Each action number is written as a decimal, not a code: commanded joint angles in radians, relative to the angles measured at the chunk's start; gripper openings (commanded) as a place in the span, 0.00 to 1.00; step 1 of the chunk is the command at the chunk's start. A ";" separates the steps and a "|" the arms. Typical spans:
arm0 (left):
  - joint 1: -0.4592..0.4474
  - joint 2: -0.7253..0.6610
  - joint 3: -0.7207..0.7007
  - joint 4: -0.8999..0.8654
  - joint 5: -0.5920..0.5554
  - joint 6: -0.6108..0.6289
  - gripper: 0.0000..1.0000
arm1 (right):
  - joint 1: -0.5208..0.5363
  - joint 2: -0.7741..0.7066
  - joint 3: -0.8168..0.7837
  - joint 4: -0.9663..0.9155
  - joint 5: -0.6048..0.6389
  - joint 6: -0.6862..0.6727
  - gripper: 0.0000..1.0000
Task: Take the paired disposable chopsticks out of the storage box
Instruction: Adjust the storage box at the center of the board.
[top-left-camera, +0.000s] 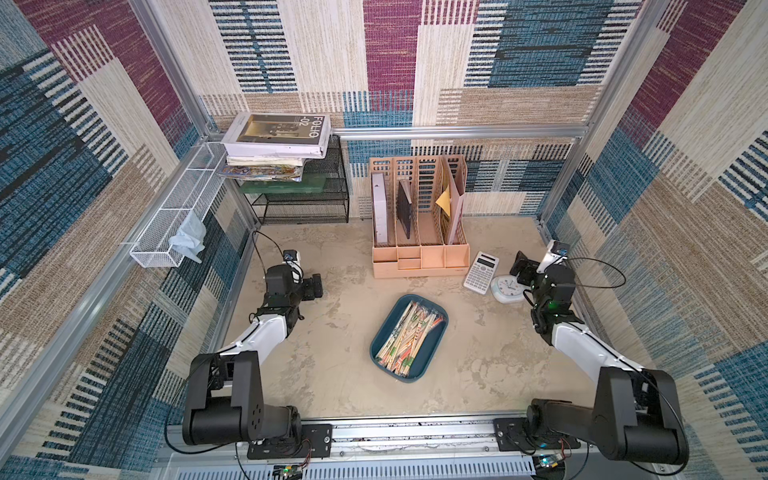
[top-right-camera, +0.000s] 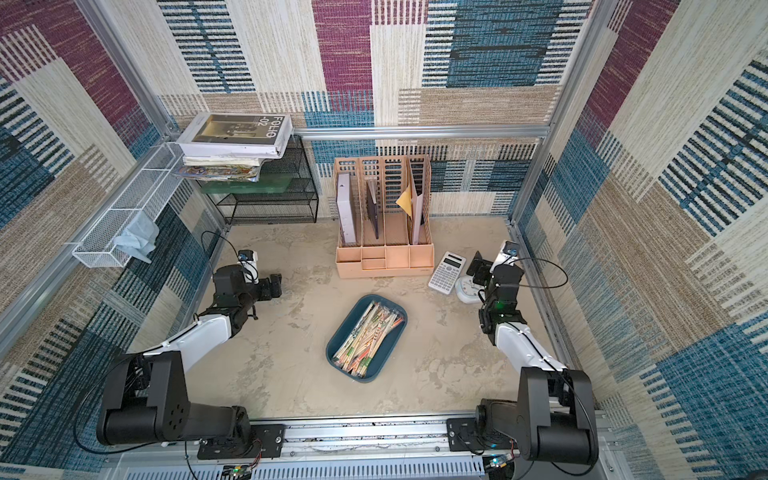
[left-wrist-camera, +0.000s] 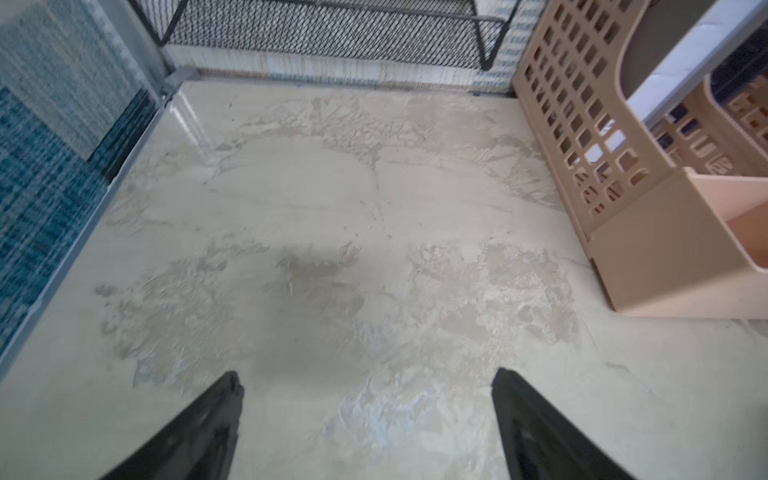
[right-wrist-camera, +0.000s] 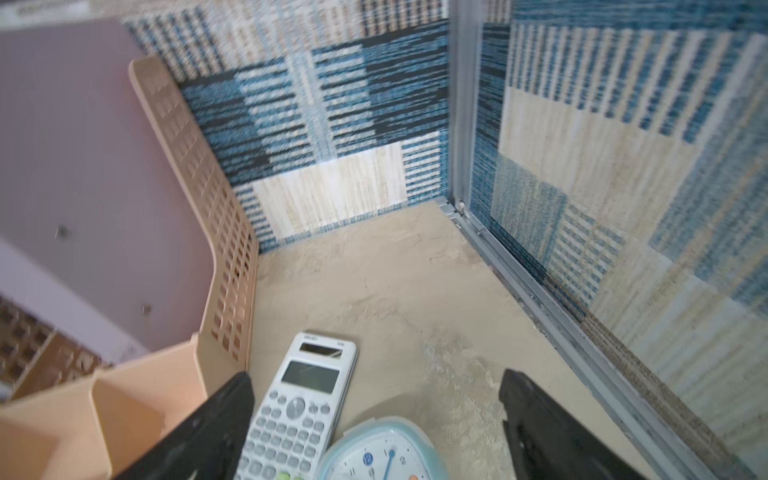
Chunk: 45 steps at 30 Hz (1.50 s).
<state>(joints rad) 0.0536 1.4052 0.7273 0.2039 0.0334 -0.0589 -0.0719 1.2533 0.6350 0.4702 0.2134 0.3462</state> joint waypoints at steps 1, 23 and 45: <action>-0.008 -0.010 0.117 -0.269 -0.042 -0.164 0.95 | -0.014 -0.004 0.103 -0.392 -0.056 0.251 0.96; -0.383 -0.358 -0.007 -0.539 0.145 -0.570 0.99 | 0.683 0.138 0.187 -0.749 -0.212 0.461 0.95; -0.432 -0.264 0.025 -0.560 0.115 -0.542 0.99 | 0.853 0.331 0.518 -0.856 -0.088 0.398 0.96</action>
<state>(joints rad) -0.3786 1.1446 0.7464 -0.3580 0.1761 -0.6125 0.7528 1.6184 1.1488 -0.3382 0.0853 0.7792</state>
